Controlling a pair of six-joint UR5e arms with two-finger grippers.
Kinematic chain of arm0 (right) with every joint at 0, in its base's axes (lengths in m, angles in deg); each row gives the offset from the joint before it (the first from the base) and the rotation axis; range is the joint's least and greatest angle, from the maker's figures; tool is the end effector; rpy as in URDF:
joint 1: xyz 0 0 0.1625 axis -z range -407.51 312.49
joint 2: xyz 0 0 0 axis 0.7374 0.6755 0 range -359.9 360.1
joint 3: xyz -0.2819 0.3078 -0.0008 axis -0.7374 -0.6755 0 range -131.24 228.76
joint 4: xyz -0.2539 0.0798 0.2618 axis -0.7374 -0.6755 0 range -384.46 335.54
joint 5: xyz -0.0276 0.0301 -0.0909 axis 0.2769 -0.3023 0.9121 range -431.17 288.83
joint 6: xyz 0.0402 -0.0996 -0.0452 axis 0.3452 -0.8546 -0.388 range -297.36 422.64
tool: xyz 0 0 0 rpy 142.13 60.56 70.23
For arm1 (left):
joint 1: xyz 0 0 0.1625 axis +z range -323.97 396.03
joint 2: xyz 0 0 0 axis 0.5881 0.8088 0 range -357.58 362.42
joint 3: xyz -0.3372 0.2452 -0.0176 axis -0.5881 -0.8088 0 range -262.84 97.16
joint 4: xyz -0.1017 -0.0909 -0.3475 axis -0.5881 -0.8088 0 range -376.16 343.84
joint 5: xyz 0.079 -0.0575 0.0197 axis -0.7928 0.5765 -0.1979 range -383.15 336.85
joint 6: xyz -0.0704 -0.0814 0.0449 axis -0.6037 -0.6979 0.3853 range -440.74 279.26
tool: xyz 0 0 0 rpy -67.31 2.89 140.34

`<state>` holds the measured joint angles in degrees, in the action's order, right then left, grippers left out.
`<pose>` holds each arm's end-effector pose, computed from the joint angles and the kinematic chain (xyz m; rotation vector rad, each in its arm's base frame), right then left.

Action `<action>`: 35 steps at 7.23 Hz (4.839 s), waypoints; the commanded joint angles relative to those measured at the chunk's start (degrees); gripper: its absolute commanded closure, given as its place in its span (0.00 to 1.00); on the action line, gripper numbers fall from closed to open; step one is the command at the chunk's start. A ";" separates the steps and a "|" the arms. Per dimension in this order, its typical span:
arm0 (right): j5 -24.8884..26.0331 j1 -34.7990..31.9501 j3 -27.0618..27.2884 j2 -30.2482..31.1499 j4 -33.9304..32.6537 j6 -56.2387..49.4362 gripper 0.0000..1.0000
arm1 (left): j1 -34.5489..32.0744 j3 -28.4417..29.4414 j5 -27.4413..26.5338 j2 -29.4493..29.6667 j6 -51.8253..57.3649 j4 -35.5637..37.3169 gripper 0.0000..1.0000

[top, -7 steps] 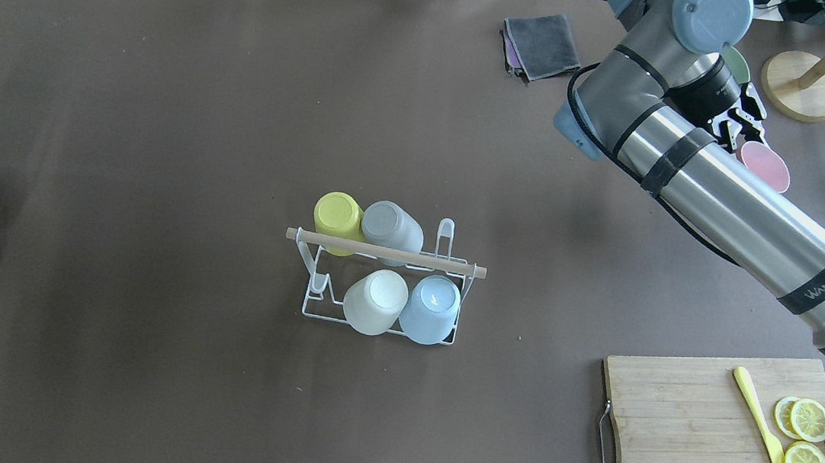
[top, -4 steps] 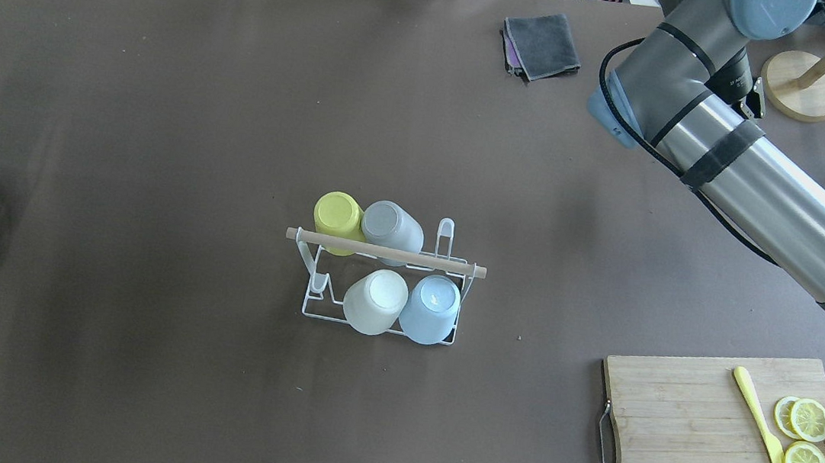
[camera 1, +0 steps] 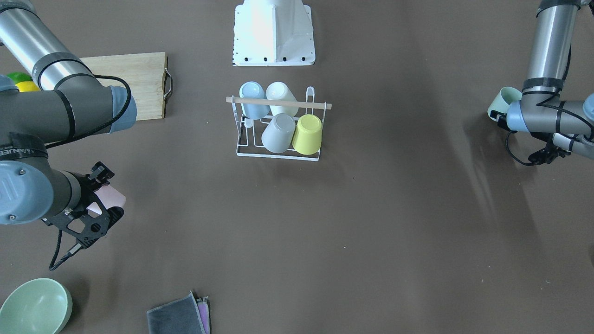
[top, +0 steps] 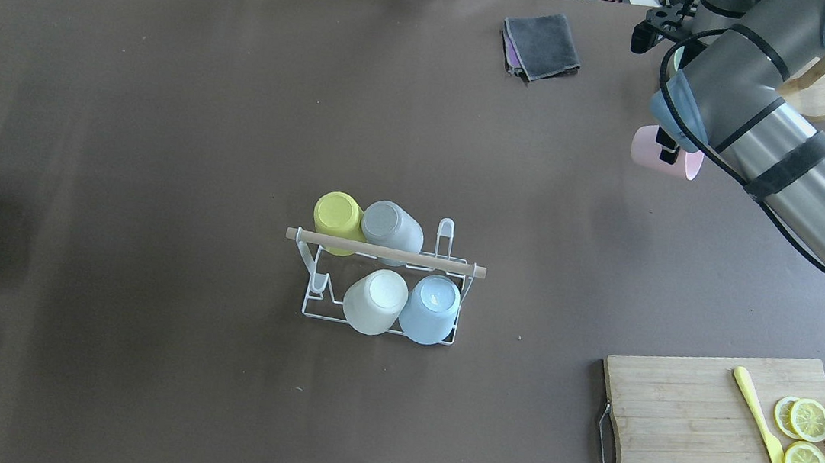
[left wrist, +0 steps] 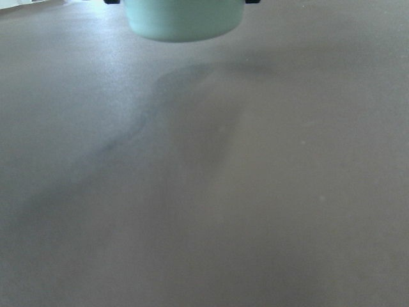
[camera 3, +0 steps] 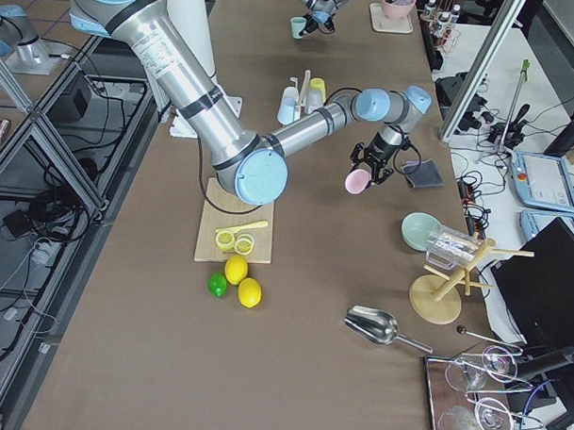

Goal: Place cup on cup holder

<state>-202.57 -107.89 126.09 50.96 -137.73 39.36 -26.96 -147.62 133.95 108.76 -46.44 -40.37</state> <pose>-0.2872 -0.6189 0.4124 0.0138 -0.7508 -0.9014 0.1788 -0.4078 0.7249 -1.0449 1.0322 0.1089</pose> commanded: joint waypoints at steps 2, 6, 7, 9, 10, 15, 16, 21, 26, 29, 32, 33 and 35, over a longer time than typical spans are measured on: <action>-8.86 -2.11 -0.16 5.91 23.71 8.30 0.38 | -1.69 -2.45 0.05 0.27 2.26 2.94 1.00; -14.23 0.16 -0.42 6.80 55.61 24.56 0.34 | -12.92 -2.37 -5.18 0.89 1.48 2.24 1.00; -13.89 1.13 -0.60 6.89 65.79 30.69 0.34 | -16.43 -2.02 -6.35 0.63 1.47 1.29 1.00; -12.14 3.76 -0.86 7.06 77.10 37.40 0.34 | -21.88 -1.49 -6.71 -0.08 -5.08 -8.26 1.00; -10.82 5.25 -1.65 7.24 82.80 40.48 0.34 | -25.92 -1.58 -9.67 -0.08 -9.30 -11.96 1.00; 8.42 13.26 -4.12 9.96 113.04 50.67 0.36 | -36.23 -2.02 -13.48 -4.46 -26.43 -42.06 1.00; 13.57 15.01 -3.42 9.96 117.36 51.75 0.36 | -39.11 -2.89 -17.14 -5.61 -30.05 -48.23 1.00; 26.88 23.45 -3.24 11.81 132.15 55.88 0.36 | -41.87 -5.95 -23.22 -11.93 -50.87 -89.18 1.00; 32.08 24.08 -4.12 11.19 135.59 51.79 0.36 | -42.48 -10.63 -26.83 -21.51 -68.63 -137.15 1.00; 32.43 24.95 -4.29 11.02 137.00 50.26 0.36 | -42.13 -11.24 -26.05 -23.46 -75.07 -159.50 1.00; 25.96 25.13 -5.60 10.40 137.00 50.17 0.36 | -37.94 -14.84 -26.31 -16.18 -74.91 -161.59 1.00; 23.41 25.13 -6.65 10.40 136.91 50.17 0.36 | -34.34 -16.16 -26.05 -13.81 -75.08 -161.67 1.00; 22.68 25.04 -8.32 8.31 136.83 50.17 0.36 | -28.10 -23.41 -26.66 -13.61 -78.24 -164.73 1.00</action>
<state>-179.20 -82.81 118.93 60.58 -0.87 89.50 -58.66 -166.50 107.69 95.07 -123.21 -203.08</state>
